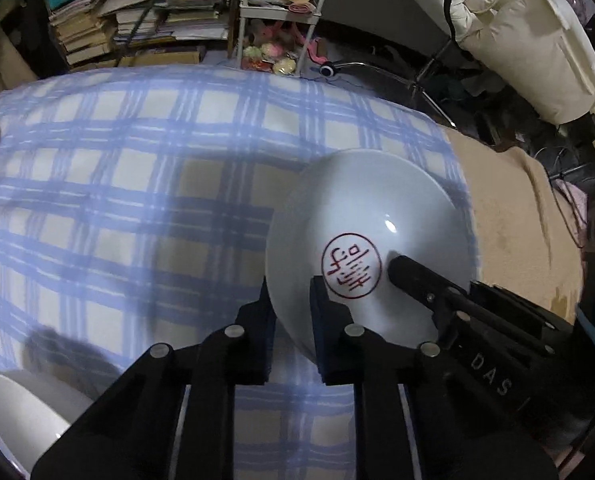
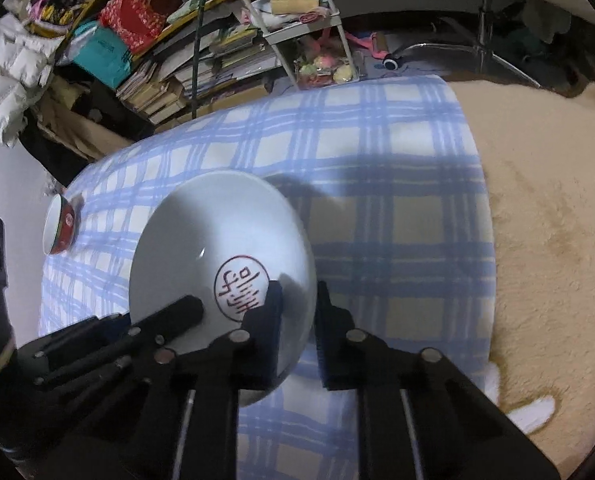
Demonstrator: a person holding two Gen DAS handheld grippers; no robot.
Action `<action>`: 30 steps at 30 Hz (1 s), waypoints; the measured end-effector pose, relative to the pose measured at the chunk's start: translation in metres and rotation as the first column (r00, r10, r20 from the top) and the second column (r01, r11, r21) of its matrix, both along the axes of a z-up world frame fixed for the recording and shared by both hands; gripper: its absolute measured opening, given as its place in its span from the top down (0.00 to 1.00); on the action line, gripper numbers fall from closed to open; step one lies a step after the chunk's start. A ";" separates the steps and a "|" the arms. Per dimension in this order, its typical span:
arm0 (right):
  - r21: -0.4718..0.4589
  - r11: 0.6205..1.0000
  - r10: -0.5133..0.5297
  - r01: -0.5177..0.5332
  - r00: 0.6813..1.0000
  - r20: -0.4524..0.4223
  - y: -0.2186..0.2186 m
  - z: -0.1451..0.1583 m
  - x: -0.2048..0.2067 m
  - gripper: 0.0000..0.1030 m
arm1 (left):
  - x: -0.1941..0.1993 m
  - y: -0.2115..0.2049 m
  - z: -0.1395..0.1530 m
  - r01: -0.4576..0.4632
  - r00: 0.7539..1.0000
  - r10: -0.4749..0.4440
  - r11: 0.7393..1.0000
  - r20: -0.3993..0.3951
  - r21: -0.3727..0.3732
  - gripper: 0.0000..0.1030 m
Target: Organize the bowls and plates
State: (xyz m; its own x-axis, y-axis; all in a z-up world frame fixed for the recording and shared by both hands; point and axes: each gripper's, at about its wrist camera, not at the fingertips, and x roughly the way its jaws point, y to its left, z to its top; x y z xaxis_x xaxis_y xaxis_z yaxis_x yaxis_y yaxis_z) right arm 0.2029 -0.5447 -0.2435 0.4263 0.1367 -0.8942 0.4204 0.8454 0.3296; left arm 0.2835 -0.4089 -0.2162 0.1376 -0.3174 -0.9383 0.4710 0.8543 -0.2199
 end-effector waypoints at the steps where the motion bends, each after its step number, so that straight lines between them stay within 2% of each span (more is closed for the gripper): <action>1: -0.018 1.000 0.005 -0.005 1.000 0.000 0.003 0.002 -0.001 0.84 | -0.002 0.001 0.000 0.003 1.000 -0.003 1.000 0.006 0.015 0.87; 3: -0.031 0.999 0.017 -0.017 1.000 0.004 0.009 0.007 -0.003 0.84 | -0.006 0.005 0.003 0.006 1.000 -0.007 0.999 0.020 0.037 0.87; 8: -0.006 0.999 0.044 -0.044 0.999 0.017 0.027 0.019 -0.008 0.84 | -0.014 0.037 0.019 -0.013 0.999 0.012 0.999 0.030 0.035 0.87; 14: -0.013 0.997 0.077 -0.076 0.995 0.061 0.072 0.042 -0.011 0.84 | -0.018 0.087 0.043 -0.078 0.996 0.076 0.997 0.051 0.026 0.87; 20: 0.004 0.994 0.110 -0.111 0.987 0.117 0.119 0.065 -0.018 0.84 | -0.030 0.140 0.073 -0.103 0.989 0.100 0.994 0.111 0.022 0.87; 25: -0.029 0.989 0.150 -0.147 0.979 0.138 0.168 0.079 -0.026 0.83 | -0.037 0.186 0.085 -0.168 0.978 0.168 0.986 0.125 -0.012 0.87; 30: -0.053 0.984 0.176 -0.171 0.976 0.131 0.204 0.078 -0.035 0.83 | -0.049 0.225 0.086 -0.200 0.971 0.206 0.978 0.123 -0.054 0.87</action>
